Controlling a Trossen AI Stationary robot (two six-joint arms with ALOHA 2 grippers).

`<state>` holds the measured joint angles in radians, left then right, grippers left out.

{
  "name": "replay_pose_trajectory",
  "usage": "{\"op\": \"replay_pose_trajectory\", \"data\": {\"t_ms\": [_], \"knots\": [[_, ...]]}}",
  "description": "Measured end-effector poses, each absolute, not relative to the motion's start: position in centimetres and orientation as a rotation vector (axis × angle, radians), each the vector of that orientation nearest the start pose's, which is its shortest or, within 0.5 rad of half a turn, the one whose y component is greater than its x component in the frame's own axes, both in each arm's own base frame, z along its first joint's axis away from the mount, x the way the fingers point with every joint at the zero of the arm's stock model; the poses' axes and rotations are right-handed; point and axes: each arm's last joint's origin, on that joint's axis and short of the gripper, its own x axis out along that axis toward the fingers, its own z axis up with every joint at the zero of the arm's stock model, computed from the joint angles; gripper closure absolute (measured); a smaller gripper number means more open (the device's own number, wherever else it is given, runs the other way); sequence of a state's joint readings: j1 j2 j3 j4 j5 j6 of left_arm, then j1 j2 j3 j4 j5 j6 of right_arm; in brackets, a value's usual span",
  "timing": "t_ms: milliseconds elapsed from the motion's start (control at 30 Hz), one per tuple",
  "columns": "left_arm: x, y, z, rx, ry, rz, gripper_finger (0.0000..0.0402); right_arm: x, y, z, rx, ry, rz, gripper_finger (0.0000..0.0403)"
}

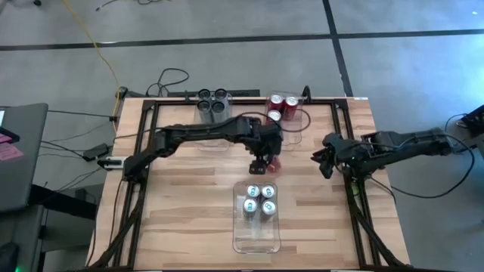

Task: Sort soda cans
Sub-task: Put the red soda can into the right transparent bin

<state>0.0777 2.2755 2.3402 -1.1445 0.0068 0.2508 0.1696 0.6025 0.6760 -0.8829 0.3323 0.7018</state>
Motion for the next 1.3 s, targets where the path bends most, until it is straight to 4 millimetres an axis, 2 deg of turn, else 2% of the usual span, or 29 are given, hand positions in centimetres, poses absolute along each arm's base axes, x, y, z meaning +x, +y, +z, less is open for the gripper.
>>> {"op": "replay_pose_trajectory", "data": {"t_ms": [167, 267, 467, 633, 800, 1000, 1300], "knots": [[47.8, 3.3, 28.2, 0.193, 1.13, -0.093, 0.0125, 11.0, 1.5, 24.8, 0.469, 0.674, -0.438, 0.029], [47.8, 3.3, 28.3, 0.2, 1.124, -0.093, 0.0125, 11.4, 2.0, 23.9, 0.461, 0.656, -0.395, 0.029], [47.5, 3.1, 28.1, 0.195, 1.16, -0.103, 0.0116, 13.4, 2.8, 22.6, 0.409, 0.486, -0.328, 0.029], [47.4, 3.1, 27.4, 0.193, 1.184, -0.107, 0.0105, 14.9, 3.0, 22.7, 0.348, 0.411, -0.291, 0.029], [47.5, 2.7, 26.4, 0.211, 1.205, -0.126, 0.0103, 16.0, 3.4, 22.2, 0.286, 0.435, -0.283, 0.029], [47.8, 2.3, 26.6, 0.224, 1.167, -0.111, 0.0101, 17.3, 3.4, 20.4, 0.244, 0.54, -0.321, 0.029], [48.1, 2.2, 26.8, 0.229, 1.141, -0.096, 0.0048, 19.1, 2.7, 19.8, 0.235, 0.51, -0.362, 0.029]]}}
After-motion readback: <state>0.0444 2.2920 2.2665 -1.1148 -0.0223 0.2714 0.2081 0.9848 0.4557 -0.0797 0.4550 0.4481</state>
